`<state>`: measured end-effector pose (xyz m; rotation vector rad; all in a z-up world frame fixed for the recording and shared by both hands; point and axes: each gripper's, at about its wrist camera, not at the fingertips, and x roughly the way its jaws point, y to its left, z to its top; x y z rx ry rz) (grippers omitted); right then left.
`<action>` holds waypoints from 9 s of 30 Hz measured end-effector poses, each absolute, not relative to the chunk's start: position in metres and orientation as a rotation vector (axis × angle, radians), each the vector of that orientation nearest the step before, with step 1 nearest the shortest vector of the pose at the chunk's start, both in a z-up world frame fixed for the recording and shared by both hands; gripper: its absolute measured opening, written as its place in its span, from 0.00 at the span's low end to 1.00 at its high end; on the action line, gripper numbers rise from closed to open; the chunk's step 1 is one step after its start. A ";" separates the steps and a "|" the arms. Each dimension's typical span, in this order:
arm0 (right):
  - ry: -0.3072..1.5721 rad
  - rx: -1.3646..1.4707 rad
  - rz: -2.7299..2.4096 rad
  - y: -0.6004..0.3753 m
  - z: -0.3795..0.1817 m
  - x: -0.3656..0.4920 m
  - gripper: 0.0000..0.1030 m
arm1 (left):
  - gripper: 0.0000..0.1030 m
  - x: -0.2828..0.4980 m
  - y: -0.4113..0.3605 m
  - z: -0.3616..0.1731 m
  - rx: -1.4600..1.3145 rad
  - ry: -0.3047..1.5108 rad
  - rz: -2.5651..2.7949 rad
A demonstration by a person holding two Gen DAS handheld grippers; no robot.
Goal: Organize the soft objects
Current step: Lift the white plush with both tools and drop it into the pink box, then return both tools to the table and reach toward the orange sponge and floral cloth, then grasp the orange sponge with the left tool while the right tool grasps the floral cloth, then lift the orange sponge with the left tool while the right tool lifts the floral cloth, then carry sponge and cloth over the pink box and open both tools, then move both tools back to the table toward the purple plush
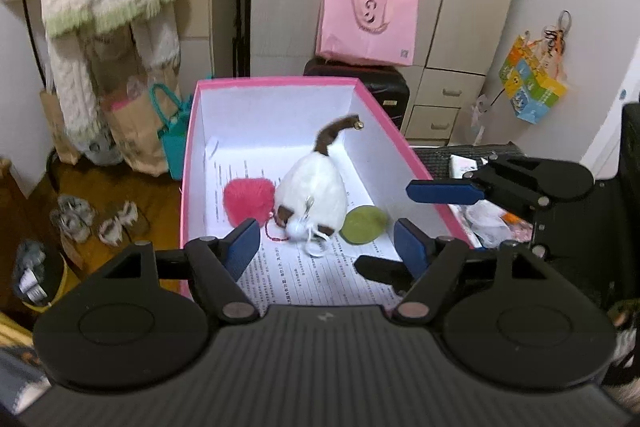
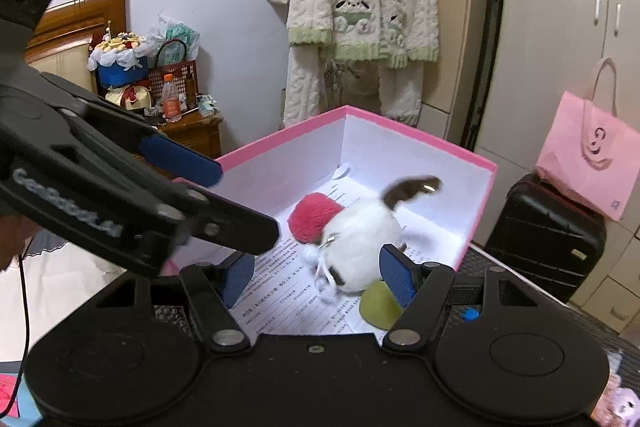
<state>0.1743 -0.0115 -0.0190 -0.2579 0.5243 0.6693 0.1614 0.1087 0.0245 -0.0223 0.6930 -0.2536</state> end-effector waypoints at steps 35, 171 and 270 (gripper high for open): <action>0.397 -0.187 0.473 -0.198 0.000 0.075 0.75 | 0.77 0.100 -0.029 0.041 0.230 0.647 -0.559; 0.544 -0.140 0.534 -0.145 -0.062 0.023 0.15 | 0.32 0.061 0.018 -0.031 0.093 0.792 -0.633; 0.507 -0.183 0.580 -0.186 0.011 0.091 0.65 | 0.84 0.093 -0.009 0.050 0.327 0.610 -0.555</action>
